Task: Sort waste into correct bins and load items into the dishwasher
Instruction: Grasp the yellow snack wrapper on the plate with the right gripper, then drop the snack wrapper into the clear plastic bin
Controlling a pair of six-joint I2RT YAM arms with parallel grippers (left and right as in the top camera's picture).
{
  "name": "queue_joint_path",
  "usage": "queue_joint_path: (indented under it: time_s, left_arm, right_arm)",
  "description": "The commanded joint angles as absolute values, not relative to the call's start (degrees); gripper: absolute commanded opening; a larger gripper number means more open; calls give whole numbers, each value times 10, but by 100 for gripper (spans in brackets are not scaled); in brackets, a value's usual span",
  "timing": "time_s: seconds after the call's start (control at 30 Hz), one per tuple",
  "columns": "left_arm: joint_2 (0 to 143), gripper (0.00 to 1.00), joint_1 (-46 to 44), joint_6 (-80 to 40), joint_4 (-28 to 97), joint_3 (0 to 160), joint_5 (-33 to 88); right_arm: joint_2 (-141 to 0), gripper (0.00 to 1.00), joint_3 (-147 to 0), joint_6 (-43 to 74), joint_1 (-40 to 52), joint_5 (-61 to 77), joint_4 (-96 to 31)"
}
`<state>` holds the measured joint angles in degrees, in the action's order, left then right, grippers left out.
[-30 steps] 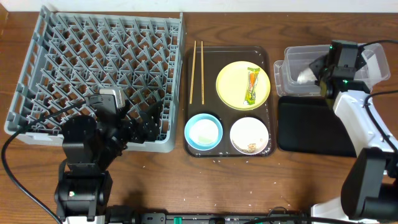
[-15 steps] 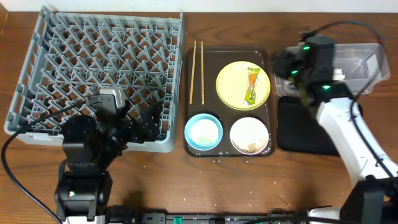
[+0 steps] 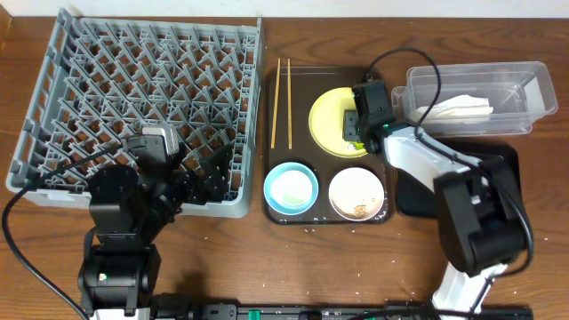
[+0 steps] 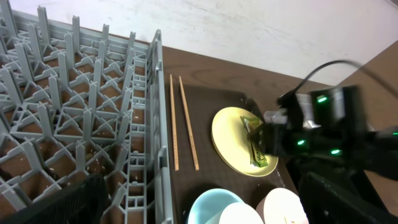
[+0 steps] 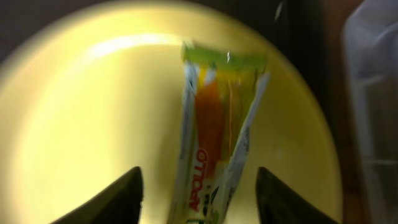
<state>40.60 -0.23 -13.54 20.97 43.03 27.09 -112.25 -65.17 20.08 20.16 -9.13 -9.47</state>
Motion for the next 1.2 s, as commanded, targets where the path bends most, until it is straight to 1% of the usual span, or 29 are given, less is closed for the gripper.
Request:
queue_joint_path:
  time_s: [0.0,0.03,0.1,0.13,0.37,0.53,0.73,0.83,0.9,0.93,1.0,1.07,1.1,1.13,1.17]
  left_arm:
    - [403,99,-5,-138,210,445,281]
    - [404,99,-5,-138,210,445,281]
    - [404,99,-5,-138,210,445,281]
    - [404,99,-5,-139,210,445,281]
    - [404,99,-5,-138,210,445,281]
    - [404,99,-5,-139,210,445,281]
    - [403,99,-5,-139,210,445,281]
    - [404,99,-5,-138,210,445,281]
    - [404,99,-5,-139,210,445,281]
    - [404,99,-5,-138,210,445,281]
    - [404,99,-5,-138,210,445,281]
    - [404,99,-5,-138,210,445,281]
    - [404,99,-5,-138,210,445,281]
    - [404,99,-5,-138,210,445,281]
    - [404,99,-5,-139,210,445,281]
  right_arm:
    - [-1135,37,-654,192,204,-110,-89]
    - [-1135,31,-654,192,205,-103,-89]
    - [-1126,8,-654,193,204,-93,-92]
    - [-1117,1,-654,195,204,-87,-97]
    - [-990,1,-654,244,181,-70,-114]
    - [-913,1,-654,352,110,-70,-119]
    - [-919,1,-654,518,-8,-76,-122]
    - [-942,1,-654,550,-44,-70,-122]
    - [-957,1,-654,549,-55,-69,-123]
    - [-963,8,-654,539,-57,-70,-122]
    - [-968,30,-654,508,-61,-69,-115]
    - [-961,55,-655,447,-62,-56,-108]
    - [-955,64,-655,417,-62,-45,-103]
    - [-946,70,-655,385,-61,-25,-98]
    - [-935,72,-655,356,-60,1,-96]
